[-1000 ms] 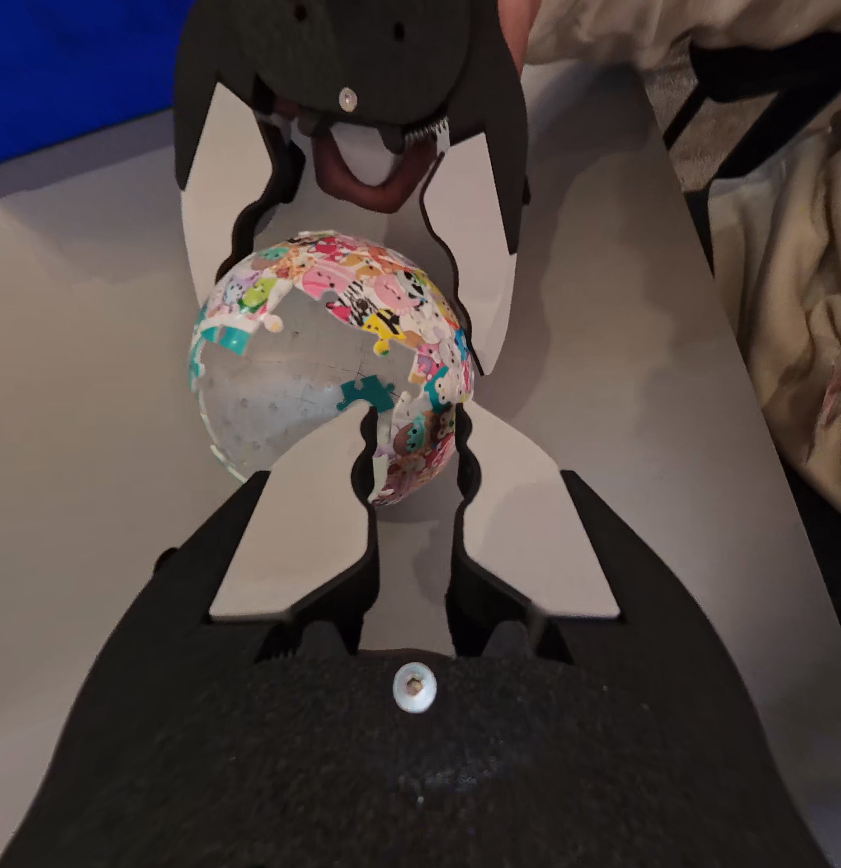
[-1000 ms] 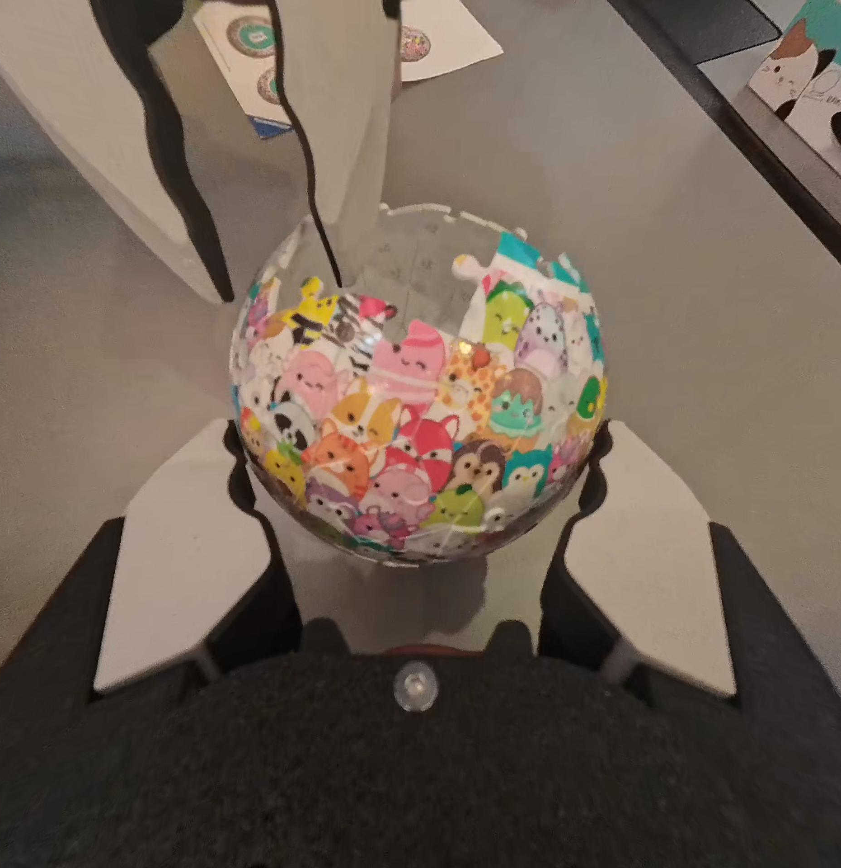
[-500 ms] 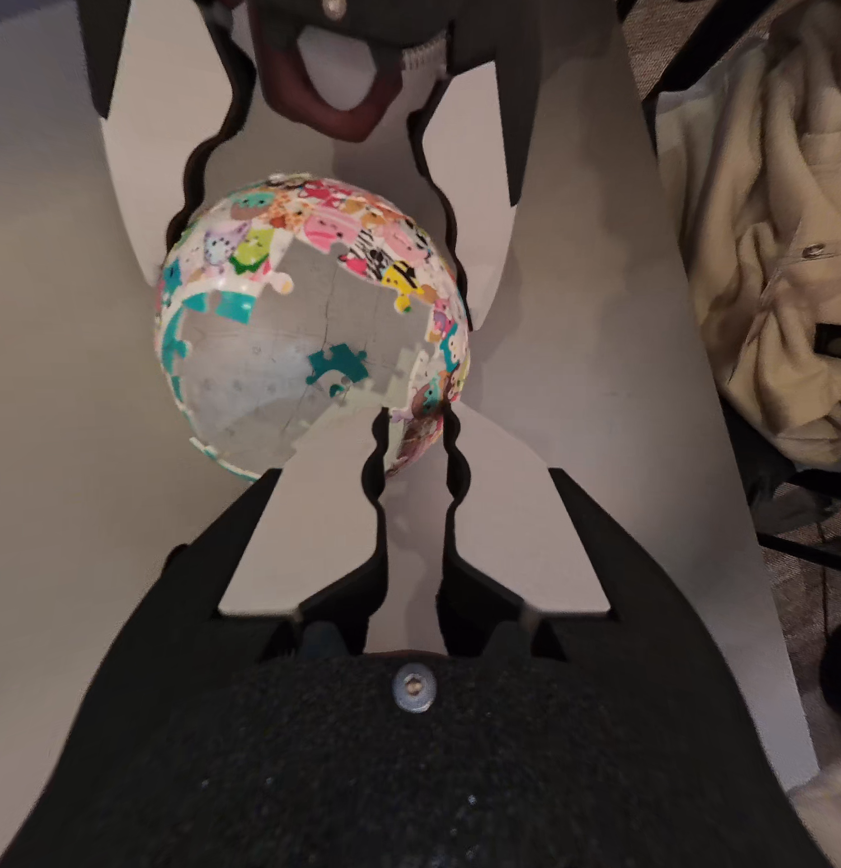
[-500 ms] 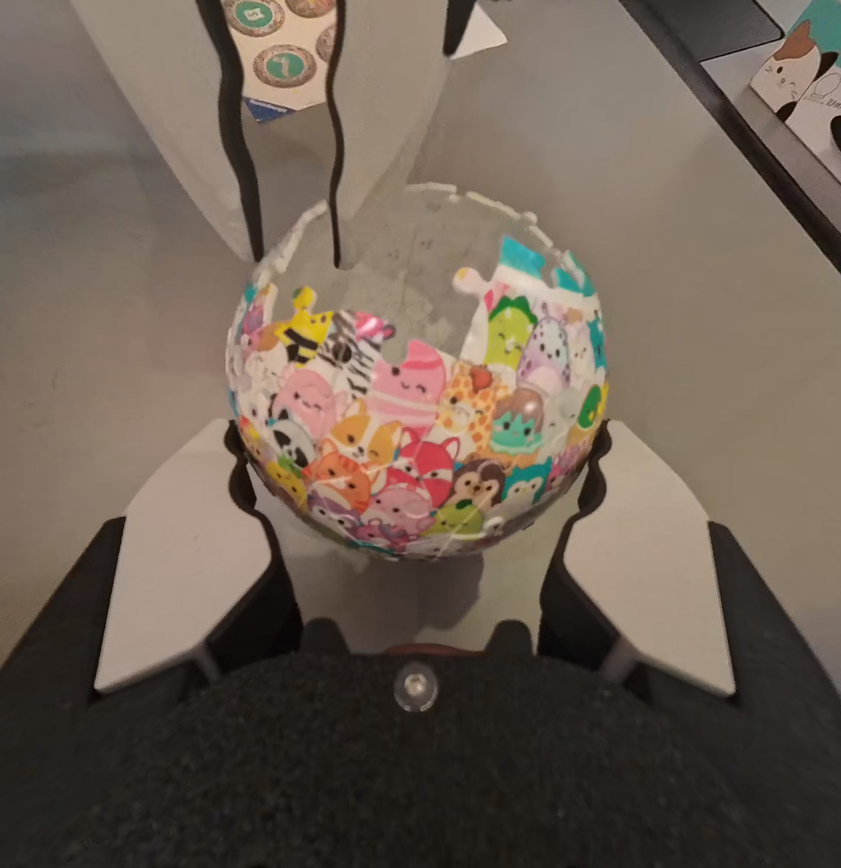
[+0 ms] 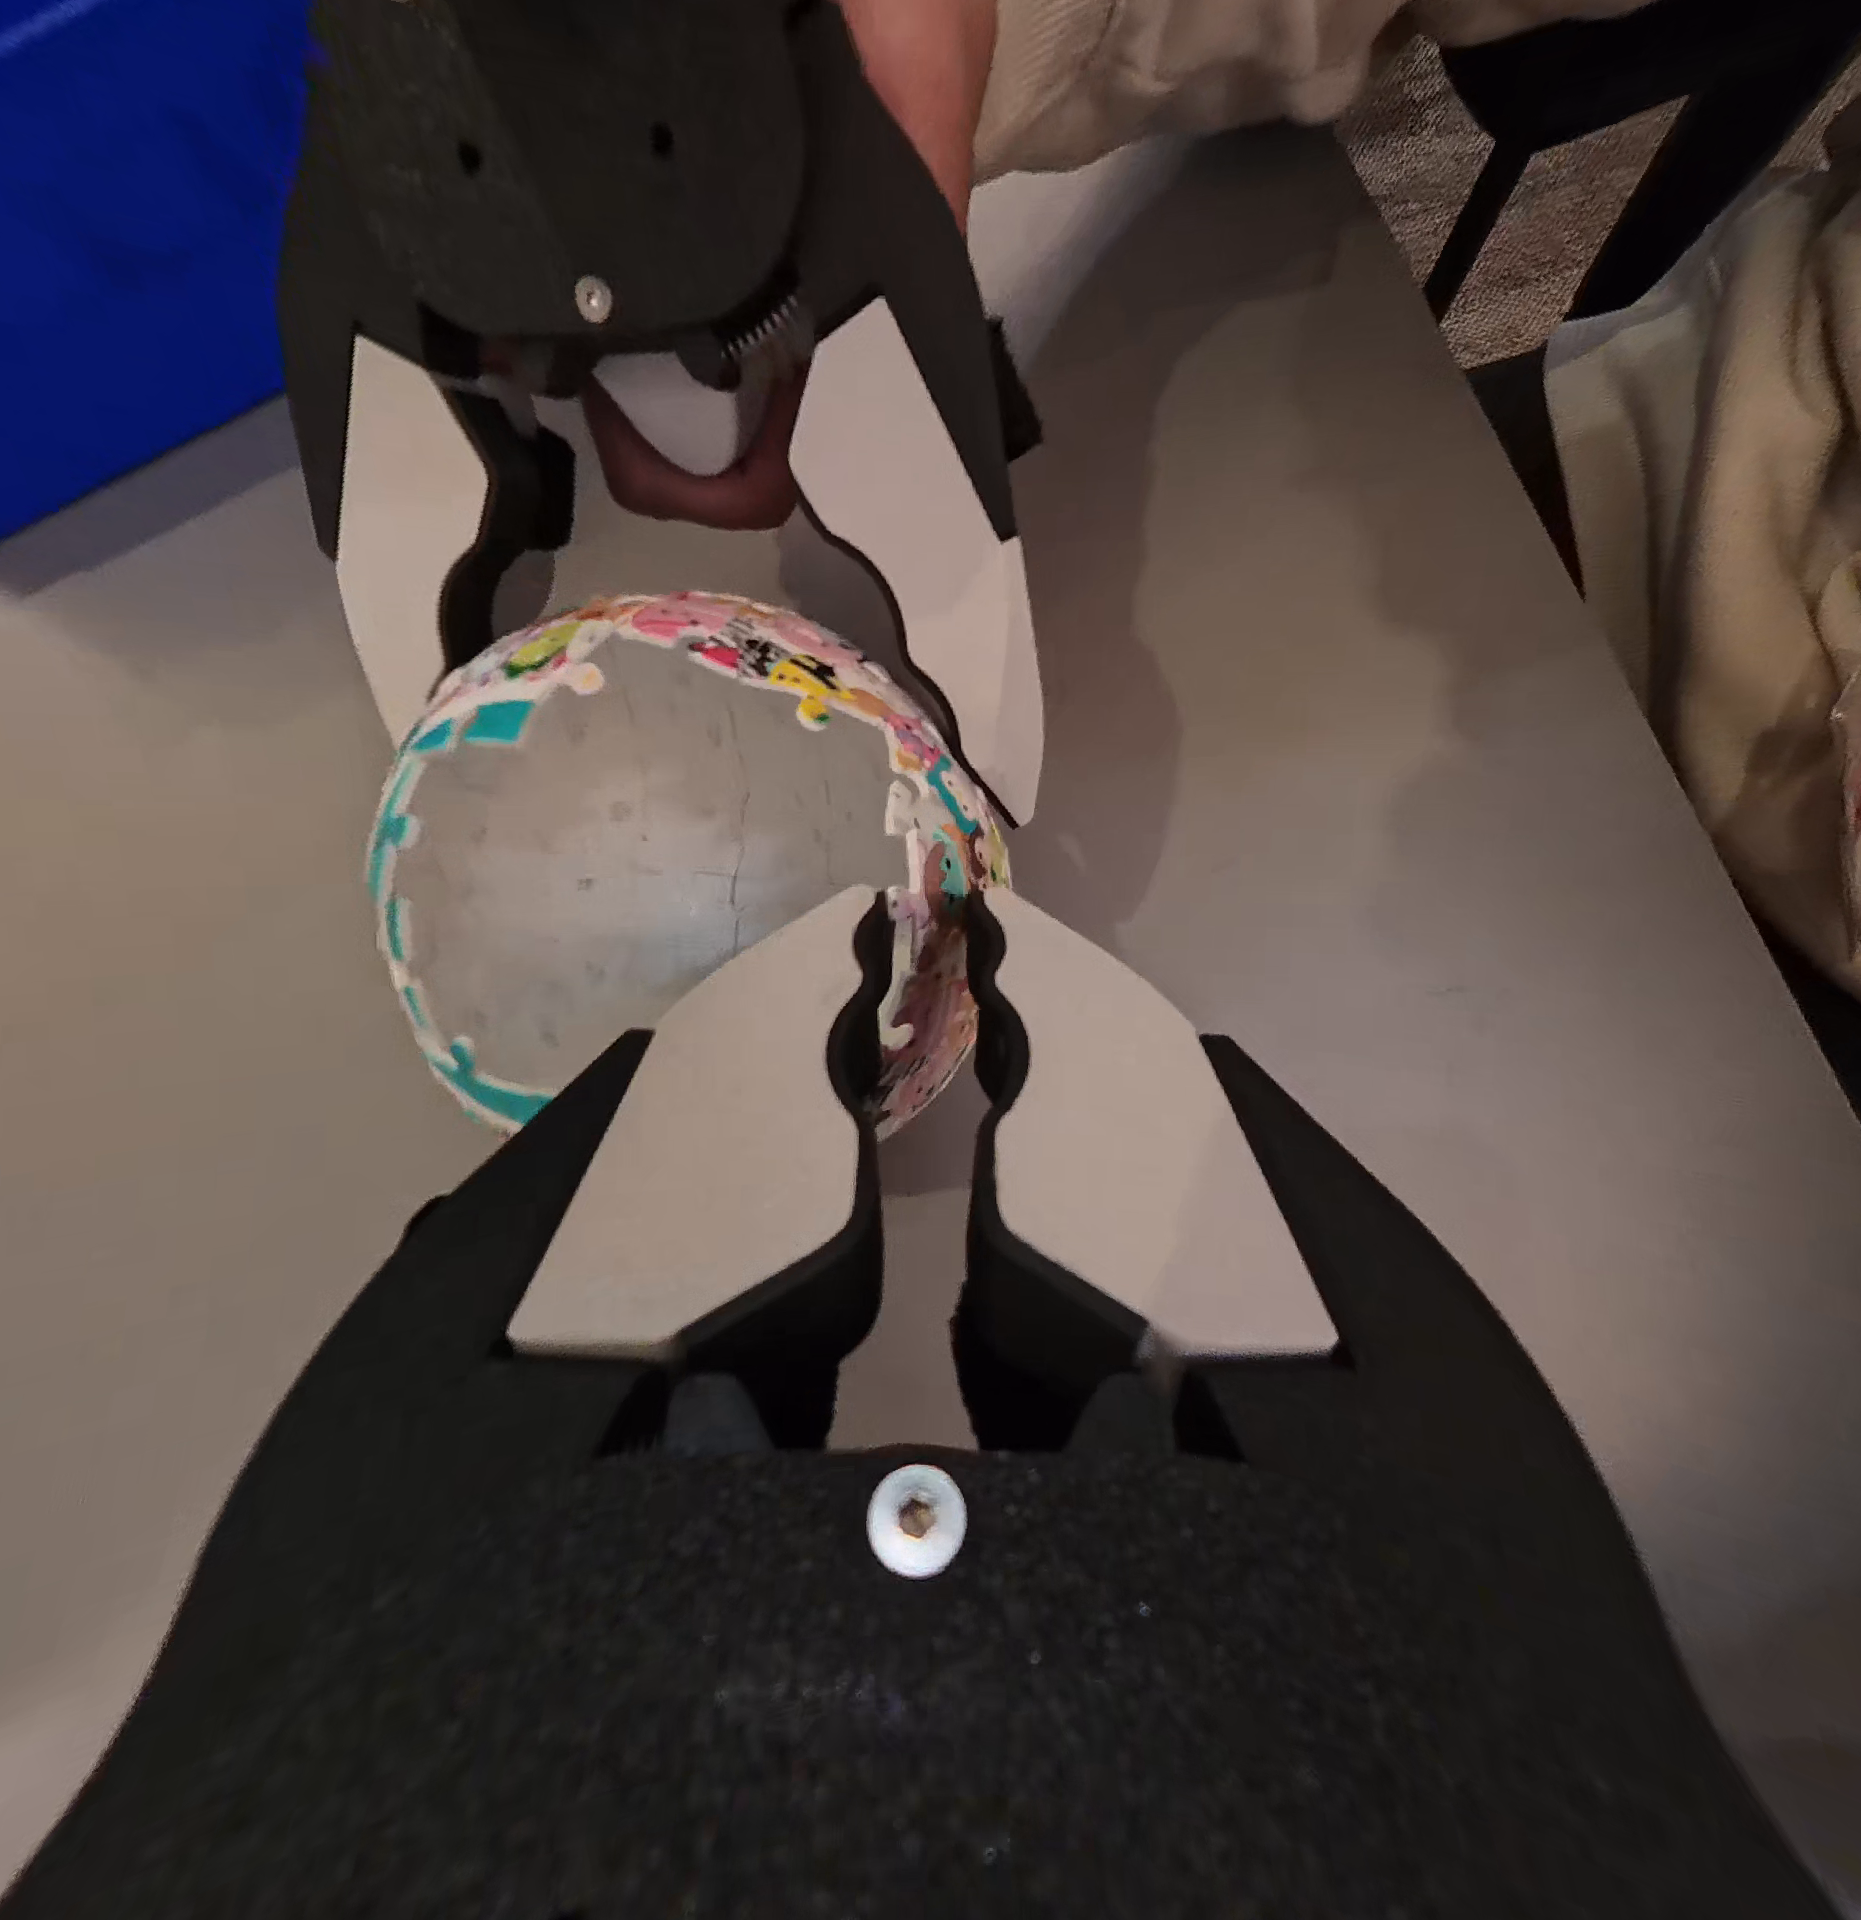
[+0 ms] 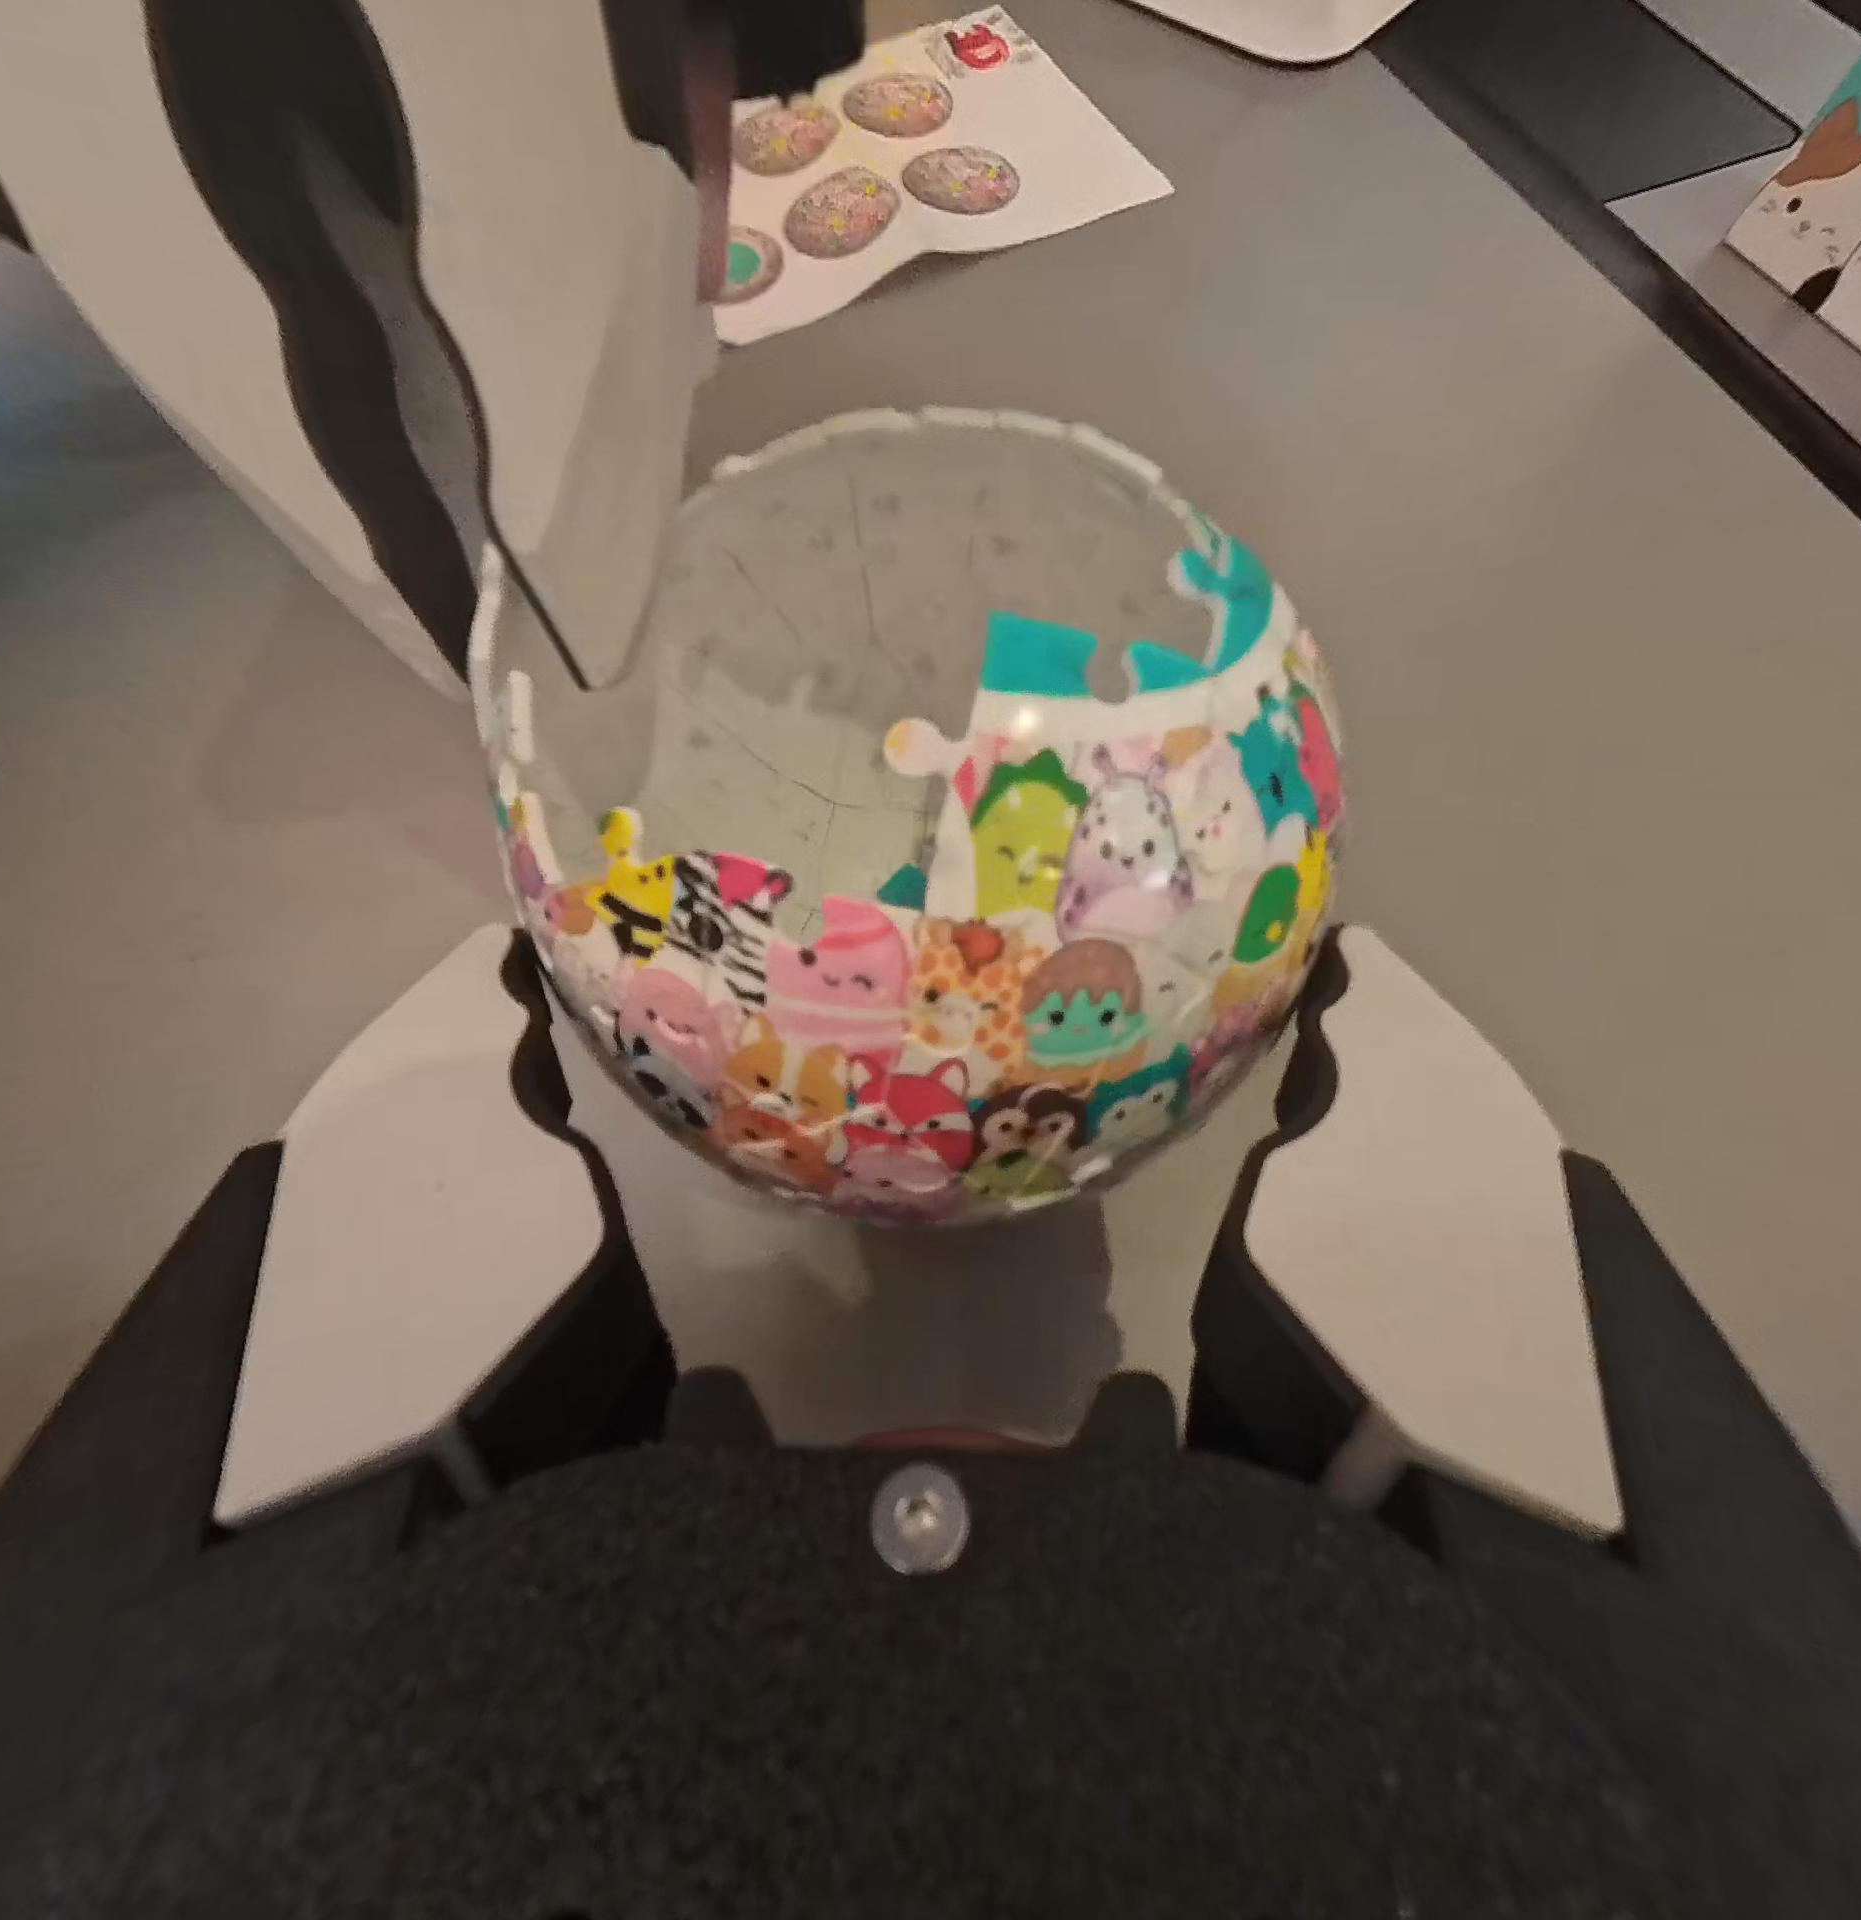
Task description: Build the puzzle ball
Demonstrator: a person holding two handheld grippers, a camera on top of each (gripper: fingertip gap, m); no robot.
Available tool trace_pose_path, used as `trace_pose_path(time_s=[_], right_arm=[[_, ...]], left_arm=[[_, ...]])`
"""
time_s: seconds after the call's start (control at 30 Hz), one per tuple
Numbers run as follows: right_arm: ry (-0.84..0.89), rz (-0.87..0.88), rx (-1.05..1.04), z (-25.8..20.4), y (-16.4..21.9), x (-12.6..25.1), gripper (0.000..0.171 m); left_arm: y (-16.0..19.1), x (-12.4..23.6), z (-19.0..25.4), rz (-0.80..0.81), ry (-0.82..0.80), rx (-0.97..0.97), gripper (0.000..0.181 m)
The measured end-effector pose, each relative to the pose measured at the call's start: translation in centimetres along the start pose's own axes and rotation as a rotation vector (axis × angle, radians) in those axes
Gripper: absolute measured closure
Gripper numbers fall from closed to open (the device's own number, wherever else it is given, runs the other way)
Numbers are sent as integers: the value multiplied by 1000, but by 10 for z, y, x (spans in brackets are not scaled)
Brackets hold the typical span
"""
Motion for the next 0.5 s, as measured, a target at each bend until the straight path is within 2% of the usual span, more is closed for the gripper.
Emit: trace_pose_path(time_s=[0.03,0.1,0.13,0.23,0.3,0.37,0.47,0.5], right_arm=[[-8,-8,-20,3,2,-2,40],[-5,-23,-55,10,8,-2,65],[25,-19,-44,14,8,2,71],[70,13,31,11,-5,26,80],[106,54,75,6,-22,43,91],[87,97,81,-4,-37,57,89],[144,139,91,-15,-57,62,90],[165,137,120,-21,-60,58,96]], left_arm=[[-1,-1,2,2,-3,-6,170],[3,-5,3,-42,-4,2,179],[9,-6,2,-81,-25,-4,179],[4,1,2,-17,-15,32,179],[6,3,0,-47,-33,40,179],[9,-1,1,-97,-49,33,179],[7,-8,5,-87,-22,69,178],[6,-10,6,-81,-12,83,176]])
Point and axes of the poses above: each gripper's, where its closed fingertips meet, x back along the fingers, y out of its underside, z = x × y across the jaws, the point moved 5 cm from there along x, back along the fingers, and after that the axes turned 9 degrees about -x, right-handed, at the moved point
